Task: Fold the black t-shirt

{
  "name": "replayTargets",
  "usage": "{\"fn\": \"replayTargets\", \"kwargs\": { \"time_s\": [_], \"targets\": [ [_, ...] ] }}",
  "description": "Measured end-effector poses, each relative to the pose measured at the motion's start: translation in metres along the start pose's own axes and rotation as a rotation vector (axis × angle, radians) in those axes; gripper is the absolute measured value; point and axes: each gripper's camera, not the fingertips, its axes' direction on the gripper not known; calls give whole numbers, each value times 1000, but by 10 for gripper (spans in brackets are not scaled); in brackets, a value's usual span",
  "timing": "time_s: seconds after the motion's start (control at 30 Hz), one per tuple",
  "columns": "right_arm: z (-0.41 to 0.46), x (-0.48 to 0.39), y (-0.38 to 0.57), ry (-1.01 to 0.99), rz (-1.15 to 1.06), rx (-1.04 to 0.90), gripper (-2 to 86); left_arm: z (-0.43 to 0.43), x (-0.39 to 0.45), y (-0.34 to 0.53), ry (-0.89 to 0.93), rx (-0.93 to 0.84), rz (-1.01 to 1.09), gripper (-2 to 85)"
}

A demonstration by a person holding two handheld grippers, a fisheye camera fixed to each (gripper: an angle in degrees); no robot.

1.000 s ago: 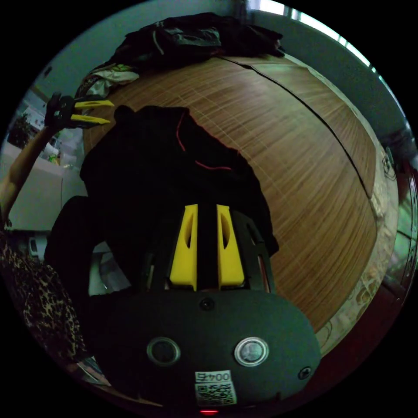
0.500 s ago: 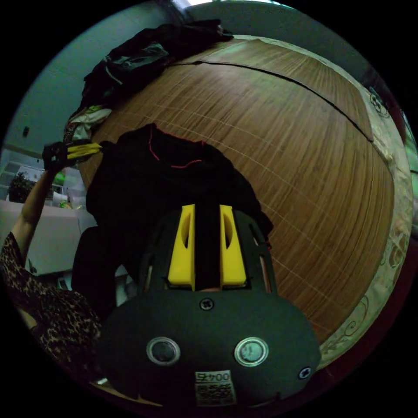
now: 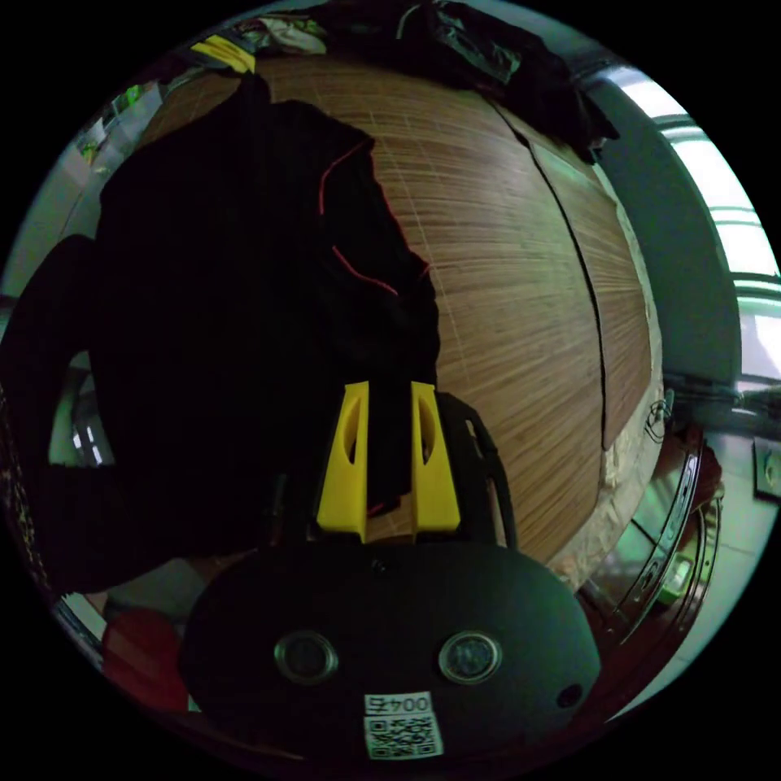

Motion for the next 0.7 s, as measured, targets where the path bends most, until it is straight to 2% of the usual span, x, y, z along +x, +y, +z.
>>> {"fn": "replayTargets", "kwargs": {
  "time_s": [0.17, 0.23, 0.4, 0.53, 0.7],
  "targets": [
    [12, 8, -4, -47, -82, -60, 48, 15, -42, 10, 31, 20, -62, 4],
    [8, 16, 1, -88, -59, -23, 20, 19, -57, 14, 42, 22, -86, 4],
    [11, 58, 32, -292, 199, 129, 4, 33, -104, 26, 110, 39, -220, 5],
    [40, 66, 39, -337, 303, 51, 7, 68, -147, 35, 173, -42, -362, 8],
    [68, 62, 51, -340, 387, 0, 18, 102, -177, 45, 209, -103, -416, 15]
  ]
}}
